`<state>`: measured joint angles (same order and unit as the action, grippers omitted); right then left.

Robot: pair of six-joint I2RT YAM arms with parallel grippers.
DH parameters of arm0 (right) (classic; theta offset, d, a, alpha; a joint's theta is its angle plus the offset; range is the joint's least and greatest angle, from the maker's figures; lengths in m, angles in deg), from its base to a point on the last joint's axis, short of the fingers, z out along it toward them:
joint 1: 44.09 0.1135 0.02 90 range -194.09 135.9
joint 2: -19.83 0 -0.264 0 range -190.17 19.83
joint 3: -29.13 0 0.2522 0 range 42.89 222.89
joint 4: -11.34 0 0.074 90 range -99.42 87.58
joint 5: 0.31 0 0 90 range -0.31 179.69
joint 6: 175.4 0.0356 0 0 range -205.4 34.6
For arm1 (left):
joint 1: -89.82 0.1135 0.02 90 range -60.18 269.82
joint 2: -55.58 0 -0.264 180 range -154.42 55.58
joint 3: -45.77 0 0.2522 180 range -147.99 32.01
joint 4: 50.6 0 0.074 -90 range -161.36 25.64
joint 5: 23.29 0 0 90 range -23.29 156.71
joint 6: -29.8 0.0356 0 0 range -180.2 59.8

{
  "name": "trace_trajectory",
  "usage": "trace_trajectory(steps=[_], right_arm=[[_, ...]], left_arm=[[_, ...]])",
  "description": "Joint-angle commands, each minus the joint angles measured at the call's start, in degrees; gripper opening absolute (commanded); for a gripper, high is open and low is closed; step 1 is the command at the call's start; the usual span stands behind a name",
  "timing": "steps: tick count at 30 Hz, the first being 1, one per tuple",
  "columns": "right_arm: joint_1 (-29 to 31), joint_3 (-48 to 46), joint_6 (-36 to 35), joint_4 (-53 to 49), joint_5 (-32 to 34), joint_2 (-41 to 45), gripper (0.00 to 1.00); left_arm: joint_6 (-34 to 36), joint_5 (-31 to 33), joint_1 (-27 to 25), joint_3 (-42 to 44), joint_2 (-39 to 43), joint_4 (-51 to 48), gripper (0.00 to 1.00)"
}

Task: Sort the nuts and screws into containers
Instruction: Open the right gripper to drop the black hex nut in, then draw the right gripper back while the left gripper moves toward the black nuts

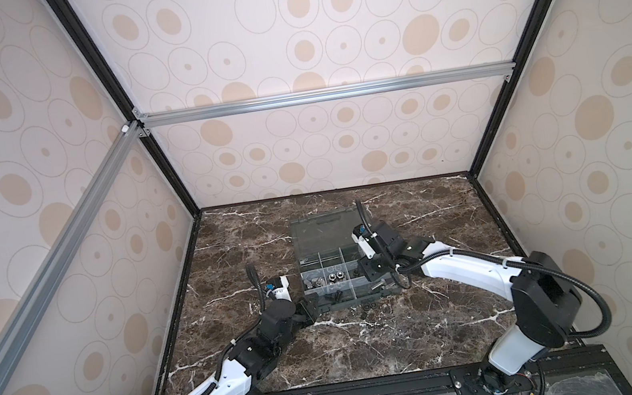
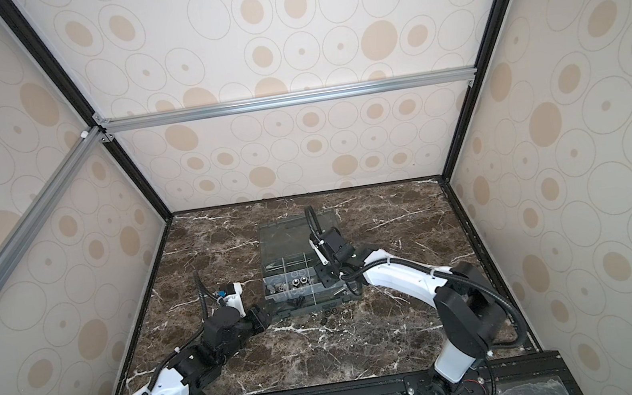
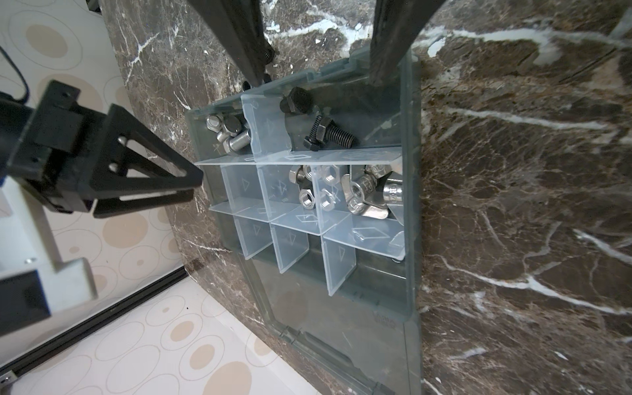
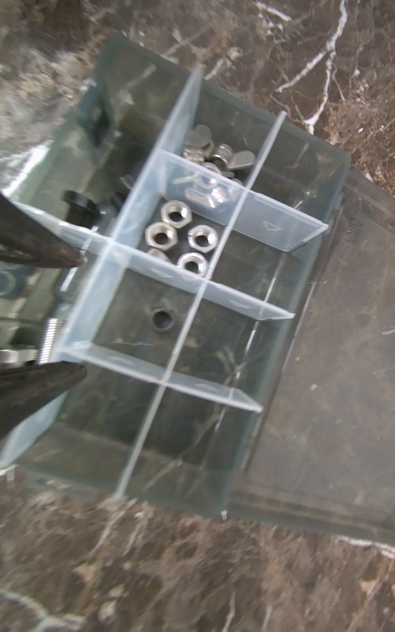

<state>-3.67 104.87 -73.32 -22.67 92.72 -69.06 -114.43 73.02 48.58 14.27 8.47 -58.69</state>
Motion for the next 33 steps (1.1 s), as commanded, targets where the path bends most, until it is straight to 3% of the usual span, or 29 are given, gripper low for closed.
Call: trace_trajectory(steps=[1, 10, 26, 33], right_arm=[[-0.2, -3.0, 2.0, -1.6, 1.3, 5.4, 0.49], [-0.2, -13.0, 4.5, -5.3, 4.4, 17.7, 0.50], [-0.2, -22.4, 11.7, -7.3, 9.4, 30.1, 0.51], [-0.2, -24.2, 12.5, -7.9, 10.2, 32.0, 0.52]], left_arm=[[1.6, -0.6, 0.4, -2.7, -0.8, 2.8, 0.50], [2.4, -2.0, -0.6, -5.6, -6.5, 4.5, 0.50], [8.1, 3.7, -13.5, -14.0, -19.5, 6.2, 0.49], [10.6, 1.1, -16.7, -18.9, -26.8, 3.6, 0.49]])
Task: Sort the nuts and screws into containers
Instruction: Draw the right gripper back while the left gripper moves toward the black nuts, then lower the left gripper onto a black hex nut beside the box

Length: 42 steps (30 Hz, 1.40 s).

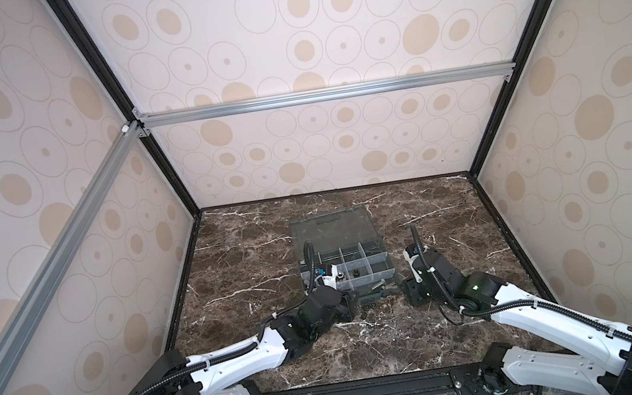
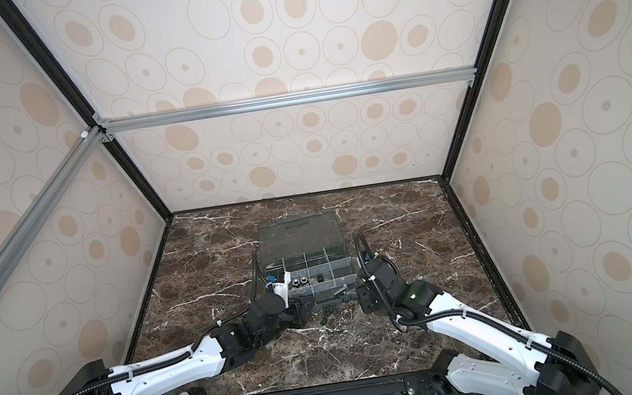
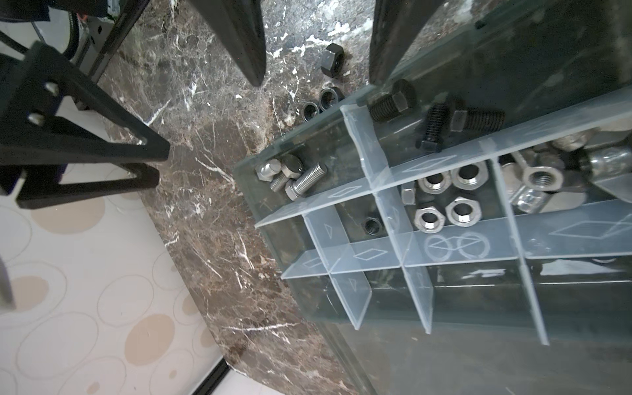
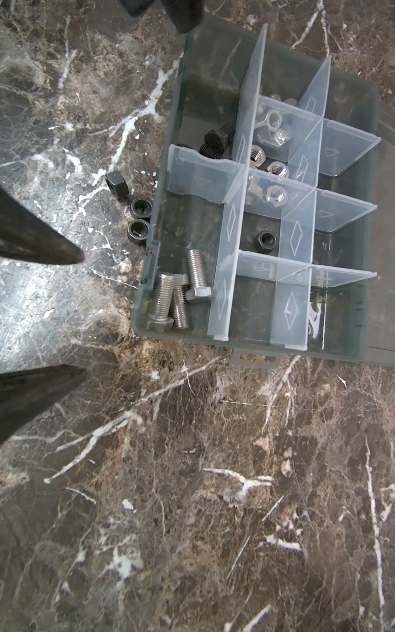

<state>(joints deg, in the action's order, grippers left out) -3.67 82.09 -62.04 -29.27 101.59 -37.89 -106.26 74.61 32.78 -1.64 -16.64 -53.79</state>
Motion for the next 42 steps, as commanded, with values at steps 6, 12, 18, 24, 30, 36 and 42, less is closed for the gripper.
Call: trace_trajectory(steps=[6, 12, 18, 24, 30, 36, 42], right_arm=[[-0.2, -2.2, 2.3, -1.7, 2.0, 1.2, 0.52], [-0.2, -2.7, 2.6, -2.5, 2.5, 2.4, 0.52], [-0.2, -3.7, 3.1, -2.8, 2.8, 3.8, 0.52], [-0.2, -4.5, 3.6, -2.8, 2.9, 4.3, 0.52], [-0.2, -4.8, 3.9, -3.1, 3.0, 4.7, 0.52], [-0.2, -5.4, 4.3, -2.9, 3.1, 5.0, 0.52], [-0.2, -5.8, 4.6, -3.0, 3.2, 5.4, 0.52]], left_arm=[[4.1, -0.5, -3.0, -8.1, -8.5, -7.8, 0.49], [4.9, 1.3, -4.6, -12.4, -14.2, -13.8, 0.50], [5.7, 3.2, -5.5, -15.7, -18.3, -18.5, 0.50], [6.9, 3.3, -6.1, -18.4, -21.7, -20.7, 0.49], [7.0, 4.6, -6.7, -20.9, -24.6, -24.2, 0.48], [7.8, 4.8, -7.3, -22.6, -27.2, -25.9, 0.45], [7.5, 4.5, -7.4, -22.7, -28.0, -25.8, 0.42]])
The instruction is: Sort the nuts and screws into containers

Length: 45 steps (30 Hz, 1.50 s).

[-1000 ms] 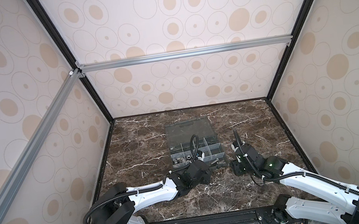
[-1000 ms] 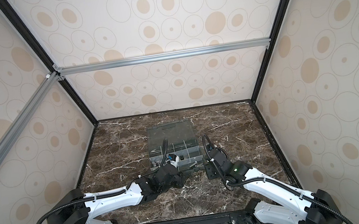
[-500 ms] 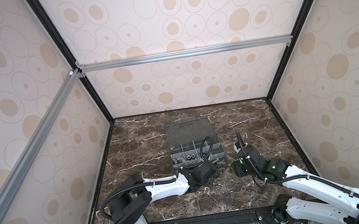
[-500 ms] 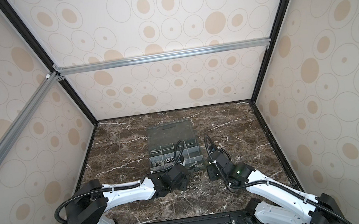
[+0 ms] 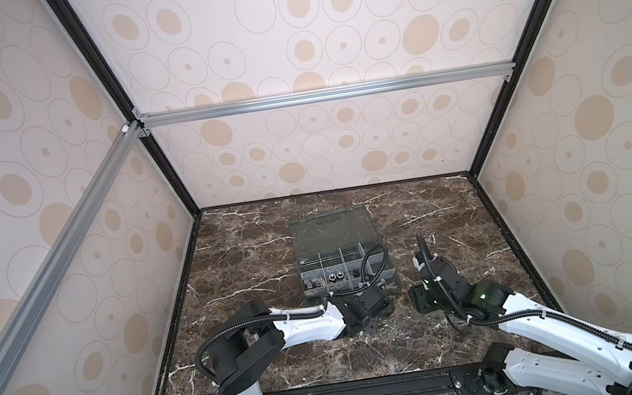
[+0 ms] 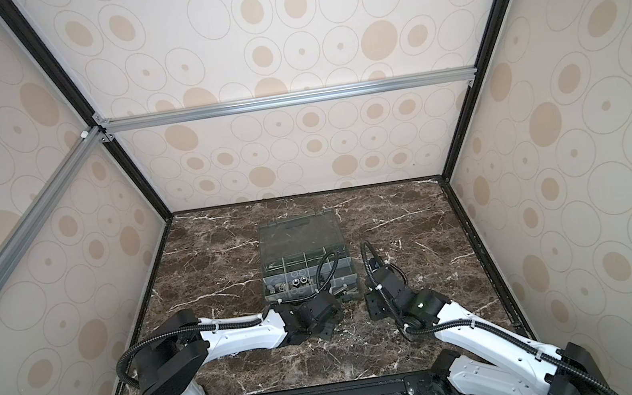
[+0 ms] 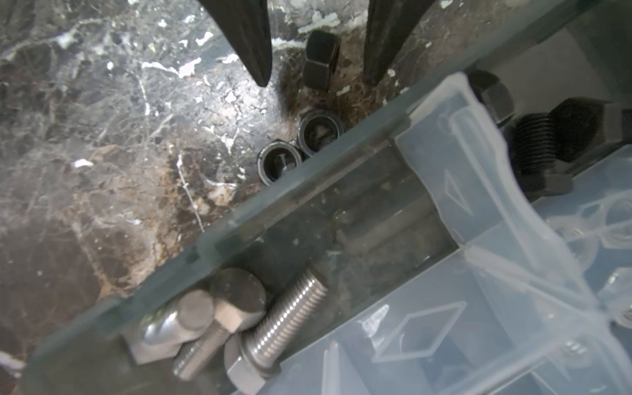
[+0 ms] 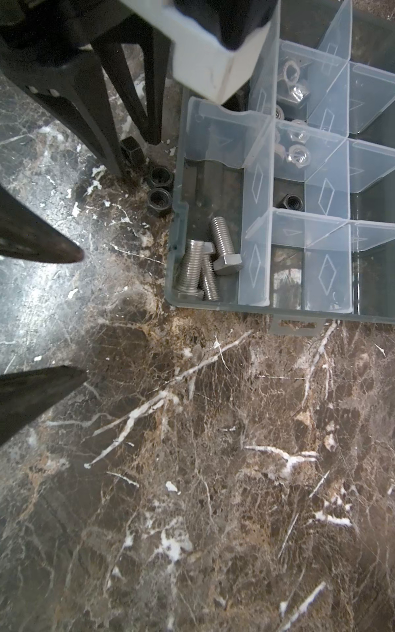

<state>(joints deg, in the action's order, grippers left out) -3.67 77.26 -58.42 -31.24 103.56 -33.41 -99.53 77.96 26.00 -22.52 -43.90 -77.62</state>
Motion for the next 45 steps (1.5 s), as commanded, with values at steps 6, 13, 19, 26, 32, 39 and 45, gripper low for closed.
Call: trace_trajectory(steps=[6, 13, 19, 26, 32, 39, 45], right_arm=[[-0.2, -1.1, 1.0, -1.4, 1.2, 1.4, 0.52], [-0.2, -1.3, 1.3, -2.1, 1.3, 2.0, 0.53], [-0.2, -1.5, 1.8, -2.8, 1.6, 3.0, 0.53], [-0.2, -1.6, 2.1, -3.5, 2.2, 4.2, 0.52], [-0.2, -1.3, 2.4, -4.1, 2.7, 4.8, 0.53], [-0.2, -1.0, 2.1, -4.6, 3.6, 5.9, 0.53], [-0.2, -0.4, 1.9, -5.0, 4.1, 6.2, 0.53]], left_arm=[[0.8, 0.8, -0.6, -1.6, -1.4, -1.2, 0.37], [0.6, 0.0, -0.7, -1.4, -2.2, 0.9, 0.27], [0.2, 0.3, -0.7, -0.9, -1.9, 1.8, 0.10], [0.0, 0.2, -0.6, -0.3, 1.2, 3.2, 0.06], [3.5, 0.4, 0.0, -4.5, 5.2, 1.5, 0.06], [8.0, 0.1, 7.0, -10.4, 7.8, 2.7, 0.07], [8.2, -4.5, 13.5, -12.0, 4.8, 7.2, 0.08]])
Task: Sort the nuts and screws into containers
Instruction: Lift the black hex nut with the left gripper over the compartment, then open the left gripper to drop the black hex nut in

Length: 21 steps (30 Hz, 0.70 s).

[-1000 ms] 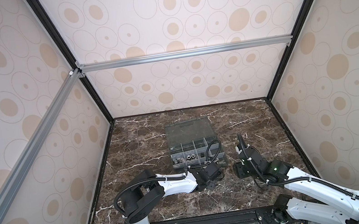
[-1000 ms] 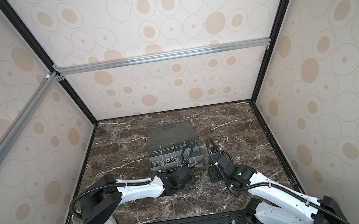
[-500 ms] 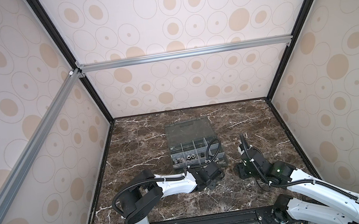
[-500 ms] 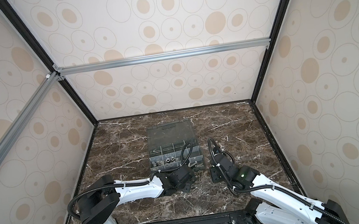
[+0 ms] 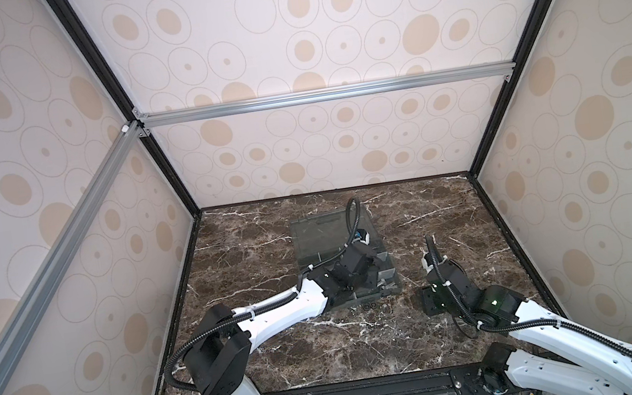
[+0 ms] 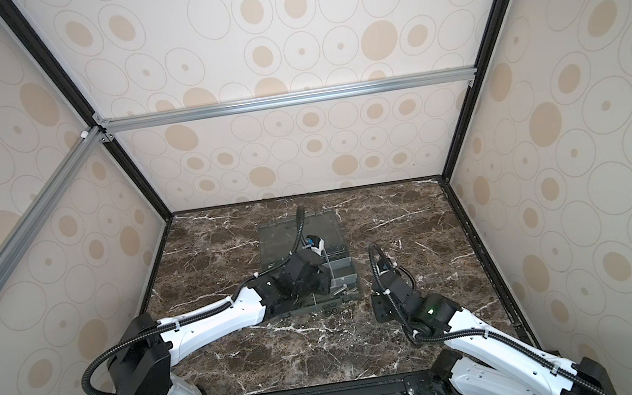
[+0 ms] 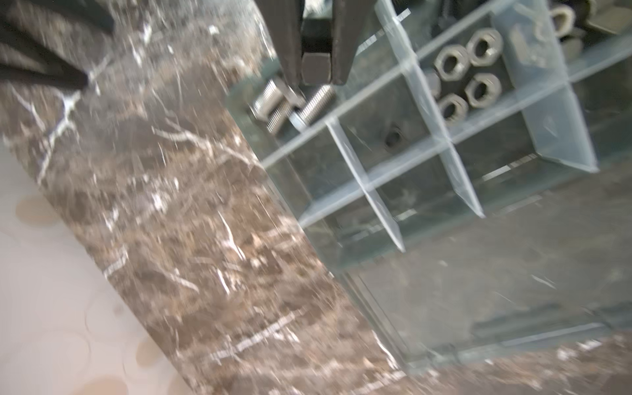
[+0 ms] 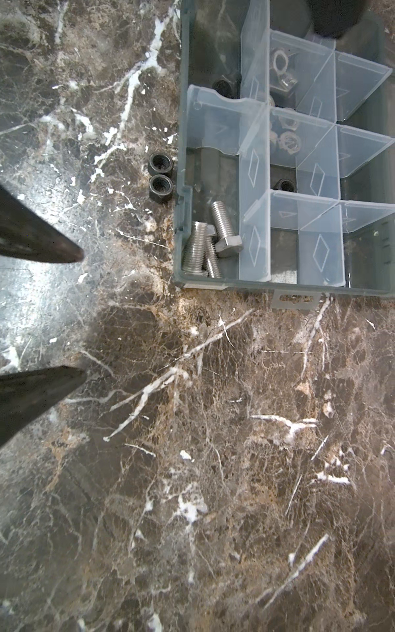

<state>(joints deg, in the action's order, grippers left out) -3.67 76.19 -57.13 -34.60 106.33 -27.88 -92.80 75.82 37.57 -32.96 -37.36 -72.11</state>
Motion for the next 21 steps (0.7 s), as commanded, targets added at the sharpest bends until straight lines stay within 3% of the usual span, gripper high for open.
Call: trace_trajectory(steps=[1, 11, 12, 15, 18, 21], right_arm=[[-0.2, 0.7, 0.6, -1.7, 1.4, 0.7, 0.53], [-0.2, 0.4, 0.3, -2.0, 1.8, 1.3, 0.53], [-0.2, 0.4, 0.3, -2.0, 1.8, 1.3, 0.53], [-0.2, 0.4, 0.3, -2.1, 1.8, 1.5, 0.53], [-0.2, 0.3, 0.4, -2.4, 1.8, 1.8, 0.53], [-0.2, -0.1, 0.7, -2.6, 1.8, 2.3, 0.53]], left_arm=[[1.4, -3.0, 2.6, -1.6, -2.2, 2.3, 0.08], [0.3, -6.0, 5.3, -1.7, -6.6, 4.4, 0.11], [0.2, -6.0, 5.4, -1.6, -6.6, 4.4, 0.15], [-1.0, -5.2, 5.6, -1.3, -6.3, 4.2, 0.42], [-1.6, -5.1, 5.7, -0.9, -5.6, 4.4, 0.50], [-2.2, -5.3, 5.8, 0.2, -4.1, 5.2, 0.53]])
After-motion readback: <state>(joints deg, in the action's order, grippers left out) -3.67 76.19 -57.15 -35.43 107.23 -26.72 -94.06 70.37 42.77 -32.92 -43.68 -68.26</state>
